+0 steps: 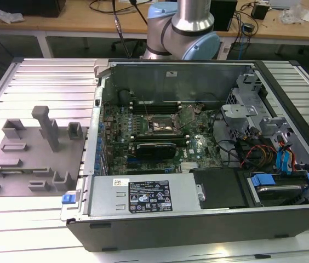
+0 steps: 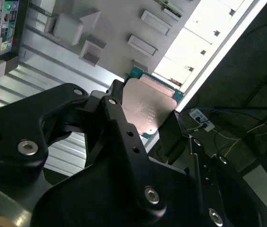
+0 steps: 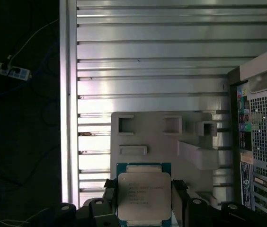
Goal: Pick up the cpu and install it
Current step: 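Pick up the cpu and move it towards the insertion slot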
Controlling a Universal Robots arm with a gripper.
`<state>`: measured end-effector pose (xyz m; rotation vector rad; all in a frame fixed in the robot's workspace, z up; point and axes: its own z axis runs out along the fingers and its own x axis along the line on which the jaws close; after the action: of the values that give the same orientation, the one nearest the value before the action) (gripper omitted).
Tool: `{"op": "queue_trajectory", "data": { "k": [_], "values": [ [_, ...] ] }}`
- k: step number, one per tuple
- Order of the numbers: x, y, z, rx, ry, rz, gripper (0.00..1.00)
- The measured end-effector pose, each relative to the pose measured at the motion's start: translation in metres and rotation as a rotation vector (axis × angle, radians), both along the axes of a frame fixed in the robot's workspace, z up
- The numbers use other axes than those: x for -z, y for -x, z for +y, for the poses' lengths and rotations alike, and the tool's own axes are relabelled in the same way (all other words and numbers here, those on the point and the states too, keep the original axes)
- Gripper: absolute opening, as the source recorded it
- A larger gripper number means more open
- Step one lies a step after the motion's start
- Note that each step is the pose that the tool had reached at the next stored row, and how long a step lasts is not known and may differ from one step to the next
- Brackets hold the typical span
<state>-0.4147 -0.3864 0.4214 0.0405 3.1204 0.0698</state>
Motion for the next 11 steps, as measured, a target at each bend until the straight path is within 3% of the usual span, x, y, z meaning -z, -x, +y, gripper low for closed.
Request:
{"op": "queue_trajectory", "data": {
  "k": [11],
  "values": [
    [-0.0001,-0.0267,0.0,0.0,0.0001,0.0001,0.55]
  ]
}}
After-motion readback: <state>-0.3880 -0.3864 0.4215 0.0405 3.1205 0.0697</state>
